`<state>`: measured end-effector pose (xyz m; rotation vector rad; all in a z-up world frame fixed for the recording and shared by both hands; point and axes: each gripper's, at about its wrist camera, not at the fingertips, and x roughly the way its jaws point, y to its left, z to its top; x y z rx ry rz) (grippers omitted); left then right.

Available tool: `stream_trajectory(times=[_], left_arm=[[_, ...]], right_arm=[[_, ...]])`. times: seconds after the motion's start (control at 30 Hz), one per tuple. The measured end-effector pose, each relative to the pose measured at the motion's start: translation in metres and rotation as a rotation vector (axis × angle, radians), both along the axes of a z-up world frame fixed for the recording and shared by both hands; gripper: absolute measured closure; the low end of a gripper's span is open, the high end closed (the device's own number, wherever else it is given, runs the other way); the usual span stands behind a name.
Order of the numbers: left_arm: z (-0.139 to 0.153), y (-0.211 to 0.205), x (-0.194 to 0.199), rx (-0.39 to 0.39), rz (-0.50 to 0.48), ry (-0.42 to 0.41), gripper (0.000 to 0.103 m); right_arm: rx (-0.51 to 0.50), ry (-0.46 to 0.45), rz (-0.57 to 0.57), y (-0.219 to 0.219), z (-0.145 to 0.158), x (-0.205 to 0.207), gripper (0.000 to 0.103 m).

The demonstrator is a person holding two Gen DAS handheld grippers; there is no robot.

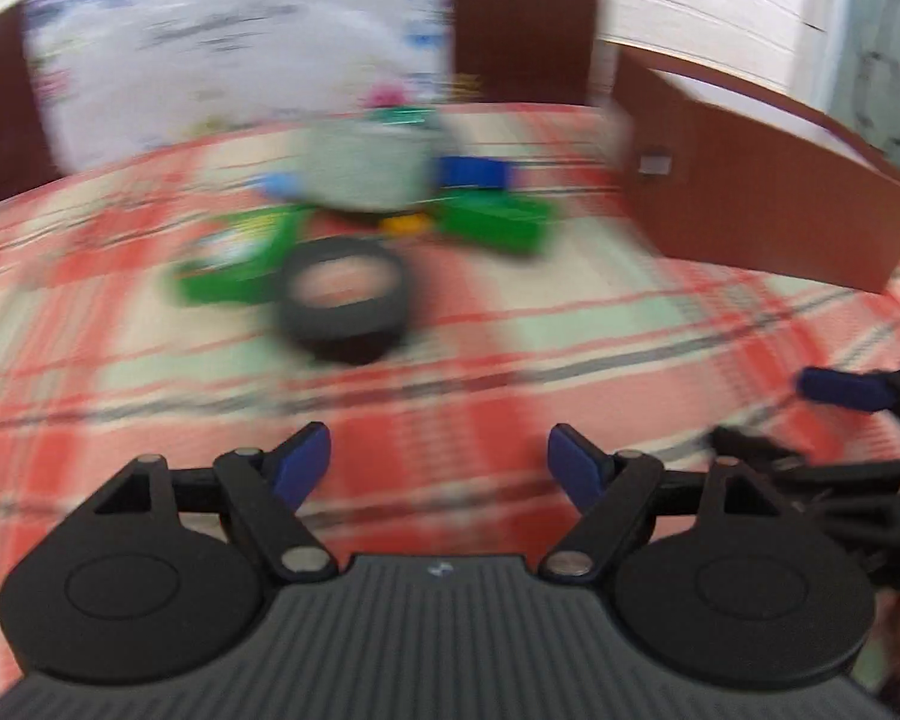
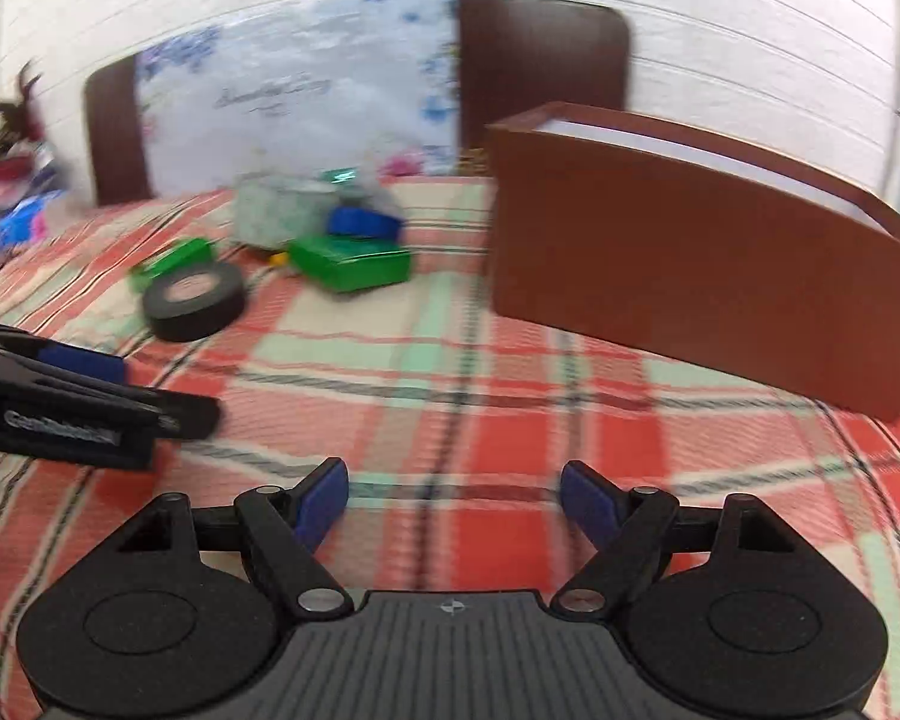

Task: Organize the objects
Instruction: 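Move the left gripper back toward the items on the table, then grasp the black electrical tape roll with the right gripper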

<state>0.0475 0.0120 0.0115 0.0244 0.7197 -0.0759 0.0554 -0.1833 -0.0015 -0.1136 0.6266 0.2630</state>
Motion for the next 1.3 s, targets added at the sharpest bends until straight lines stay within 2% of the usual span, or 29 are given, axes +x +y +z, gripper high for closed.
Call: stream_trajectory(times=[0.07, 0.17, 0.23, 0.27, 0.33, 0.4, 0.47, 0.53, 0.57, 0.63, 0.67, 0.7, 0.73, 0.8, 0.83, 0.9, 0.93, 0.97, 1.03, 1.07, 1.1, 1.13, 1.23, 1.27, 1.3], left_arm=[[-0.004, 0.029, 0.000, 0.007, 0.077, -0.025, 0.020], [-0.004, 0.069, 0.010, -0.025, 0.193, -0.029, 0.019], [-0.008, 0.089, 0.018, -0.022, 0.252, -0.041, 0.015], [-0.012, 0.098, 0.018, -0.035, 0.258, -0.057, 0.011], [-0.013, 0.104, 0.022, -0.045, 0.261, -0.065, 0.009], [-0.013, 0.099, 0.023, -0.021, 0.254, -0.071, 0.008], [-0.013, 0.099, 0.021, -0.025, 0.252, -0.076, 0.008], [-0.014, 0.102, 0.020, -0.032, 0.250, -0.080, 0.008], [-0.014, 0.101, 0.020, -0.027, 0.250, -0.080, 0.008], [-0.015, 0.099, 0.020, -0.020, 0.251, -0.079, 0.008], [-0.016, 0.100, 0.021, -0.018, 0.252, -0.078, 0.008], [-0.016, 0.100, 0.021, -0.016, 0.251, -0.077, 0.007], [-0.016, 0.100, 0.021, -0.014, 0.250, -0.077, 0.007], [-0.016, 0.099, 0.021, -0.009, 0.251, -0.077, 0.007], [-0.015, 0.098, 0.021, -0.006, 0.252, -0.076, 0.007], [-0.015, 0.098, 0.020, -0.001, 0.253, -0.075, 0.007], [-0.015, 0.098, 0.020, -0.002, 0.254, -0.075, 0.007], [-0.015, 0.098, 0.021, -0.001, 0.253, -0.075, 0.007], [-0.015, 0.099, 0.021, -0.004, 0.253, -0.076, 0.007], [-0.015, 0.099, 0.020, -0.008, 0.253, -0.077, 0.007], [-0.015, 0.100, 0.020, -0.012, 0.253, -0.078, 0.007], [-0.015, 0.101, 0.020, -0.017, 0.253, -0.079, 0.007], [-0.015, 0.101, 0.019, -0.015, 0.269, -0.079, 0.009], [-0.015, 0.104, 0.019, -0.024, 0.295, -0.081, 0.010], [-0.016, 0.109, 0.020, -0.036, 0.315, -0.078, 0.011]], right_arm=[[-0.020, 0.009, 0.056, 0.023, 0.000, -0.004, 0.024], [-0.060, 0.005, 0.154, 0.065, 0.002, -0.002, 0.026], [-0.079, -0.014, 0.203, 0.092, 0.002, 0.008, 0.027], [-0.080, -0.018, 0.214, 0.103, 0.001, 0.019, 0.029], [-0.075, -0.020, 0.199, 0.119, 0.003, 0.040, 0.023], [-0.060, -0.005, 0.207, 0.132, 0.002, 0.064, 0.013], [-0.029, 0.007, 0.219, 0.139, 0.001, 0.077, 0.013], [-0.013, 0.009, 0.249, 0.140, 0.002, 0.079, 0.024], [-0.012, 0.000, 0.278, 0.141, 0.003, 0.074, 0.039], [-0.050, -0.031, 0.286, 0.143, 0.003, 0.060, 0.049], [-0.057, -0.041, 0.291, 0.140, 0.003, 0.052, 0.066], [-0.059, -0.047, 0.296, 0.135, 0.002, 0.043, 0.090], [-0.074, -0.058, 0.297, 0.131, 0.002, 0.033, 0.095], [-0.132, -0.104, 0.285, 0.123, -0.001, 0.011, 0.095], [-0.157, -0.122, 0.276, 0.119, -0.002, 0.003, 0.094], [-0.182, -0.137, 0.289, 0.115, -0.002, -0.003, 0.083], [-0.183, -0.134, 0.298, 0.115, -0.001, -0.002, 0.083], [-0.174, -0.126, 0.304, 0.114, 0.000, 0.002, 0.082], [-0.142, -0.116, 0.293, 0.115, 0.002, 0.013, 0.072], [-0.126, -0.116, 0.283, 0.118, 0.004, 0.020, 0.053], [-0.104, -0.111, 0.282, 0.120, 0.005, 0.030, 0.027], [-0.077, -0.097, 0.293, 0.124, 0.006, 0.039, 0.018], [-0.017, -0.052, 0.347, 0.137, 0.006, 0.063, 0.020], [0.003, -0.040, 0.368, 0.140, 0.006, 0.069, 0.019], [0.011, -0.031, 0.371, 0.143, 0.005, 0.075, 0.014]])
